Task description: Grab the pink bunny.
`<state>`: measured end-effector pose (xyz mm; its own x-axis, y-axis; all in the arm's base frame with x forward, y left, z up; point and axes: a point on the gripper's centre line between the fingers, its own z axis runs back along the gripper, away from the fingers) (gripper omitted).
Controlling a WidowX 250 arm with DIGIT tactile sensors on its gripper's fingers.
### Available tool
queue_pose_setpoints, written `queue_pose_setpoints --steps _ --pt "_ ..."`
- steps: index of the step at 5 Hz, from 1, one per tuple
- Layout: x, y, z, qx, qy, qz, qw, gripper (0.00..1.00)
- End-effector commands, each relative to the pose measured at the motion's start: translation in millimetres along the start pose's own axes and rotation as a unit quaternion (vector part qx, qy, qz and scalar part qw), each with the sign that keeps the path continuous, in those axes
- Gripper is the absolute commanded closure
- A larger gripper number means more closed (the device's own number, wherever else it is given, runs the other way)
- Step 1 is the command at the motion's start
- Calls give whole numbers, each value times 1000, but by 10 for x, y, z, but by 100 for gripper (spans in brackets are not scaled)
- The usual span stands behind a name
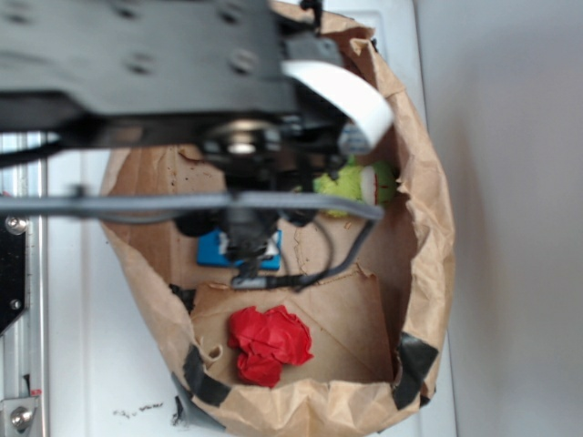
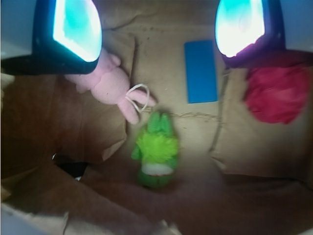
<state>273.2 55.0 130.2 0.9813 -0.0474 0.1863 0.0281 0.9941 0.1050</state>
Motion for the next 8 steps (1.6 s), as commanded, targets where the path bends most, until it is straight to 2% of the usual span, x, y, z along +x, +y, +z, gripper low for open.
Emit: queue_pose_setpoints --steps 1,4,5,6,7,8 --pt "-103 259 106 38 -29 -32 998 0" --pt "-103 259 106 38 -29 -32 998 0" --pt "-138 268 -94 -34 47 -151 987 0" --pt "-70 327 -270 -56 69 -273 958 0" --pt "-77 352 -386 -34 60 -314 947 0" --pt "-151 363 -431 -33 23 -320 947 0"
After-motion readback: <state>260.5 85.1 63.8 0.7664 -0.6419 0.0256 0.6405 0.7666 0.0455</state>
